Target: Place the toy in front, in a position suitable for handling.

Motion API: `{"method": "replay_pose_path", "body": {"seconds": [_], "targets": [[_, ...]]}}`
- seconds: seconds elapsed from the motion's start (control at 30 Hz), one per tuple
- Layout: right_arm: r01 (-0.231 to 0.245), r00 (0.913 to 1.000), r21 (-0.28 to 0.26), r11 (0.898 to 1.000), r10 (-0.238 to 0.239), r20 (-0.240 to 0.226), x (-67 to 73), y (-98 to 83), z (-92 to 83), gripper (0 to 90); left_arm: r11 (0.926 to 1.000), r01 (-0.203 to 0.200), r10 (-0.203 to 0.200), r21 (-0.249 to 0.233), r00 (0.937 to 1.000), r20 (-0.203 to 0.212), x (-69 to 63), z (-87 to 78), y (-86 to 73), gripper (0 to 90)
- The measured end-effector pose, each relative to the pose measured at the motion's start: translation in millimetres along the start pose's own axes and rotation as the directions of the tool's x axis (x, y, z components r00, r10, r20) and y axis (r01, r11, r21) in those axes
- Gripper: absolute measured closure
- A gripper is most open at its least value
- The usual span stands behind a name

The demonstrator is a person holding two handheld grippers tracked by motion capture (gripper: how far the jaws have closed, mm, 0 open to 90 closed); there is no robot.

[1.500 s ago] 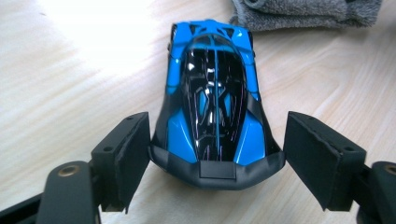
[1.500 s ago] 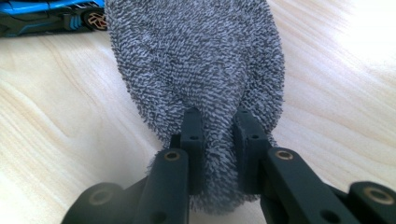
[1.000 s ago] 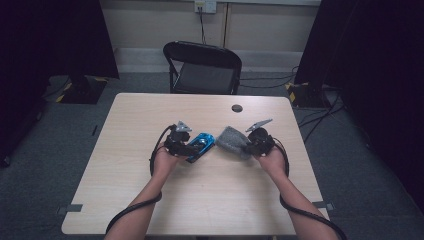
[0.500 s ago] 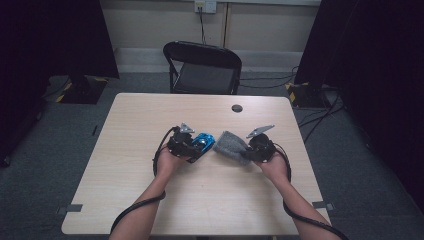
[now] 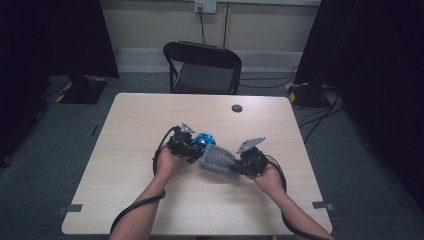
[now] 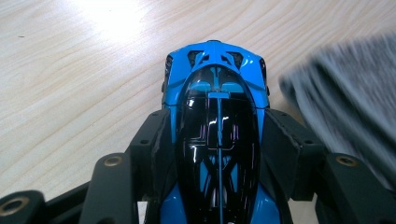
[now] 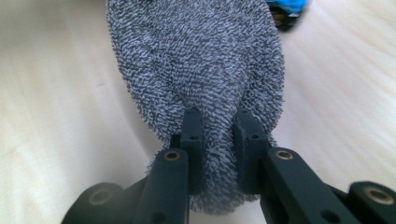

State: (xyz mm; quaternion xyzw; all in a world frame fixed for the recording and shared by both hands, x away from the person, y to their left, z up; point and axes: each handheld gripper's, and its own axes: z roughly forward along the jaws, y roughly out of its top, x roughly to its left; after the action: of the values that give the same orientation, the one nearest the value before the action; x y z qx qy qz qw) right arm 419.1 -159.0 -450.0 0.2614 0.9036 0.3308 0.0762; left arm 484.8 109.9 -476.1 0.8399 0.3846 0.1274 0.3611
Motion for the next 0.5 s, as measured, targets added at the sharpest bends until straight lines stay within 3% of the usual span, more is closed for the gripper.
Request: {"method": "replay_pose_path", "body": {"seconds": [0.23, 0.43, 0.5], "targets": [[0.094, 0.9925, 0.025, 0.995, -0.092, -0.081, 20.7, -1.1, 8.2, 76.4, 1.0, -0.006, 0.006, -0.002, 1.0, -0.006, -0.9, -0.5, -0.6, 44.0], [0.167, 0.9767, 0.051, 0.985, -0.158, -0.146, 32.5, 8.0, 21.2, 76.3, 1.0, 0.0, 0.0, 0.003, 1.0, -0.008, -1.5, -1.2, -0.7, 44.0], [0.172, 0.9736, 0.064, 0.983, -0.16, -0.163, 32.0, 11.7, 26.5, 76.3, 1.0, 0.005, -0.005, -0.004, 0.9999, -0.014, -2.2, -1.3, -1.5, 44.0]]}}
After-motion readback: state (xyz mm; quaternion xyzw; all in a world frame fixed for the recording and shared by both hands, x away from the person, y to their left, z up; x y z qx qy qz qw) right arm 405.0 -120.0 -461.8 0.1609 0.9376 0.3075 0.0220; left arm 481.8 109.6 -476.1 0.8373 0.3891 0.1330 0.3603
